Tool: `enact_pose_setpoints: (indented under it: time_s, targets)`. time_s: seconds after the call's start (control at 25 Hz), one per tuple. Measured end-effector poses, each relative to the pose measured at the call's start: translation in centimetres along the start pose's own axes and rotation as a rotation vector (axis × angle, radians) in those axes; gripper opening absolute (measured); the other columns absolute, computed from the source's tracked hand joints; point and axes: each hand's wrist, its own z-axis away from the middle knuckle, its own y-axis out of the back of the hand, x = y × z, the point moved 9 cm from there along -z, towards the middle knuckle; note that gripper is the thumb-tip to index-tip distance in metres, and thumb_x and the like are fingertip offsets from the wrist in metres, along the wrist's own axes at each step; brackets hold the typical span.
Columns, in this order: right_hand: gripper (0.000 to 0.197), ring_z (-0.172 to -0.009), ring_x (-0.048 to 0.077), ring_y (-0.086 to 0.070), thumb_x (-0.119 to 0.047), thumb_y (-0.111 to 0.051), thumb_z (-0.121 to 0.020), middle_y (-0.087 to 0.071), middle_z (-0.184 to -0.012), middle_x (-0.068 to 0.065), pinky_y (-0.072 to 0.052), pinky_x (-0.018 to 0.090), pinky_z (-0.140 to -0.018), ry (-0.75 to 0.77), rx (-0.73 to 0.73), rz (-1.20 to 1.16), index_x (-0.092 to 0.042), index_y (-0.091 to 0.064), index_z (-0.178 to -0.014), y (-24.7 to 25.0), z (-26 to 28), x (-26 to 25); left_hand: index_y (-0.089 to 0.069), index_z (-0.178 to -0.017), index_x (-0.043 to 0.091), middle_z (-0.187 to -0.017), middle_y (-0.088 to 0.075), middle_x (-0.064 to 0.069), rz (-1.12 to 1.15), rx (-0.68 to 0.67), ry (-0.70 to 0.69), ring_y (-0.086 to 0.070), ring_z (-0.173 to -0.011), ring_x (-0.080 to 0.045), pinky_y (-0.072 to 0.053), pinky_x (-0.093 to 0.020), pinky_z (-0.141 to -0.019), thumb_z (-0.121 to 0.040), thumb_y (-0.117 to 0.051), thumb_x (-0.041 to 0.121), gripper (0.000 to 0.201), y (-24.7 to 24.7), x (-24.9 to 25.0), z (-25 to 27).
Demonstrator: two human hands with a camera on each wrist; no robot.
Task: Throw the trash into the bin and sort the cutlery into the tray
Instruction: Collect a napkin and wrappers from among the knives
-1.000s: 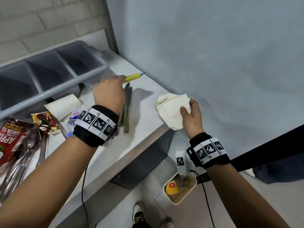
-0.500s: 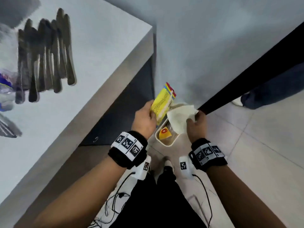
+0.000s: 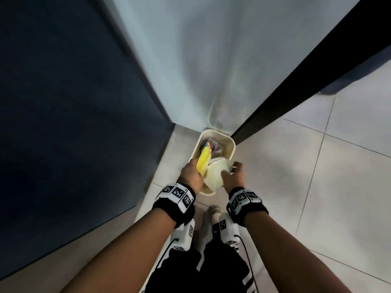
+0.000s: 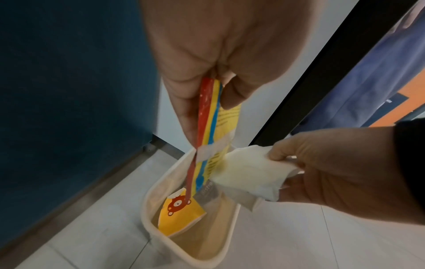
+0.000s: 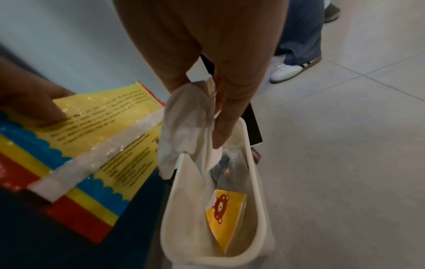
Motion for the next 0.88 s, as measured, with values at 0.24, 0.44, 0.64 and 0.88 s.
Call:
enact_pose_setpoints:
  time_s: [0.24, 0.44, 0.64, 0.88]
  targets:
    - [0.047, -0.095, 0.023, -0.053, -0.014, -0.056, -0.089, -0.057, -0.118, 0.012, -0.046, 0.038, -0.094, -0.001, -0.088, 0.060, -0.007, -0.043, -0.134, -2.7, -6.9, 2.9, -0.042, -0.138, 0.009, -0.138, -0.050, -0.016, -0.030, -0.060, 0.015, -0.050, -0.124, -0.032, -0.039, -0.031, -0.105, -0.086, -0.051, 0.018, 0.053, -4.2, -1.3, -7.4]
    - [0.032, -0.086, 0.024, -0.054, -0.012, -0.055, -0.087, -0.058, -0.081, -0.004, -0.048, 0.040, -0.081, 0.044, -0.118, 0.121, -0.005, -0.057, -0.118, 0.6, -4.3, 0.0, -0.053, -0.131, 0.015, -0.137, -0.055, -0.009, 0.090, -0.029, 0.082, -0.051, -0.126, -0.025, -0.037, -0.027, -0.106, -0.089, -0.052, 0.019, 0.042, 0.0, -0.8, -4.7]
    - [0.020, -0.082, 0.021, -0.052, -0.012, -0.056, -0.087, -0.055, -0.074, -0.006, -0.039, 0.024, -0.069, 0.259, -0.246, 0.266, -0.011, -0.063, -0.106, 4.2, 5.3, -12.5, -0.061, -0.121, 0.010, -0.125, -0.064, -0.012, 0.292, 0.026, 0.001, -0.059, -0.116, -0.027, -0.043, -0.030, -0.102, -0.091, -0.050, 0.013, 0.033, 8.1, 5.5, 5.6]
    - [0.022, -0.067, 0.015, -0.055, -0.012, -0.055, -0.088, -0.059, -0.090, 0.000, -0.041, 0.006, -0.054, 0.613, -0.431, 0.395, -0.012, -0.062, -0.109, 7.3, 20.6, -29.3, -0.062, -0.117, 0.007, -0.104, -0.068, -0.003, 0.475, 0.137, -0.138, -0.059, -0.087, -0.015, -0.046, -0.015, -0.077, -0.092, -0.051, 0.013, 0.028, 21.0, 13.5, 22.3]
